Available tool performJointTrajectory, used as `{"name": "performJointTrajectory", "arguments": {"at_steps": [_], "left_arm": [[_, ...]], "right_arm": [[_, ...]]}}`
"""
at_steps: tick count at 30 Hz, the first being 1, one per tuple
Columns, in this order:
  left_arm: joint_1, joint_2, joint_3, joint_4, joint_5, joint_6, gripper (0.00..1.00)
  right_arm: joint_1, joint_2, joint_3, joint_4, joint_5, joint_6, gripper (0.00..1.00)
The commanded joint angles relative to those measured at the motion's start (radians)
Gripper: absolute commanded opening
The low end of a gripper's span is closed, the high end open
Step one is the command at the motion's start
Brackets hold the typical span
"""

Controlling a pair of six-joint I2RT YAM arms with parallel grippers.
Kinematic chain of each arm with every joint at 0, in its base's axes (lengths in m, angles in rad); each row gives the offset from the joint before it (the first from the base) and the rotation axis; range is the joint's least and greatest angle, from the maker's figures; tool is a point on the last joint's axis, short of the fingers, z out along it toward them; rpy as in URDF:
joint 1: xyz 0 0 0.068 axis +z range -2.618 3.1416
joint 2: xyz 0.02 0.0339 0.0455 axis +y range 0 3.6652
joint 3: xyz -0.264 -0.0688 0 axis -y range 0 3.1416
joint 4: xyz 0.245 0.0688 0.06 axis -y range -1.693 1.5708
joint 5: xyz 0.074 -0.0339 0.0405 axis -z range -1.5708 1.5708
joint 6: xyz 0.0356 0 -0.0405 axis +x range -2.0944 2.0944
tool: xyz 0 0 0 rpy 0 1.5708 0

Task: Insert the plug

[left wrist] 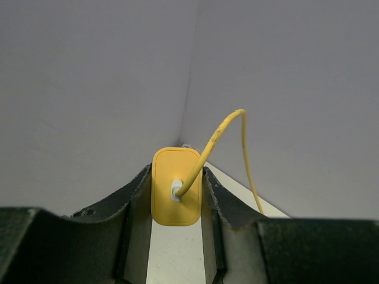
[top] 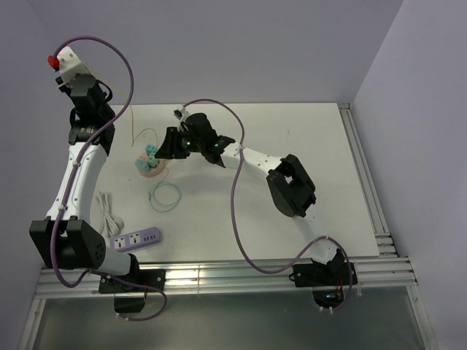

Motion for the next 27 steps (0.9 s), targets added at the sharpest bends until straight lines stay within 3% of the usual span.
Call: {"name": "performJointTrajectory", "arguments": {"at_steps": [1,9,14,22,27], "left_arm": [[0.046,0.027,0.017,-0.006,0.121,-0.113,0.0],[0.077,0.107,0.003,-0.114,0.154,-0.197,0.0],[0.077,0.095,-0.006,-0.131,0.189,-0.248,0.0],[0.077,0.017,-0.089,-0.137,0.221,-0.391,0.0],[0.077,-0.061,-0.15,-0.128,0.246,-0.467,0.0]], "right_arm": [[0.009,0.021,0.004,0.209,-0.087,0.08,0.45],[0.035,0.01,-0.019,0.137,-0.05,-0.007,0.53],[0.044,0.036,0.045,-0.036,0.006,-0.145,0.65],[0.043,0.059,0.071,-0.148,0.138,-0.242,0.66],[0.043,0.107,0.119,-0.156,0.131,-0.245,0.66]]}}
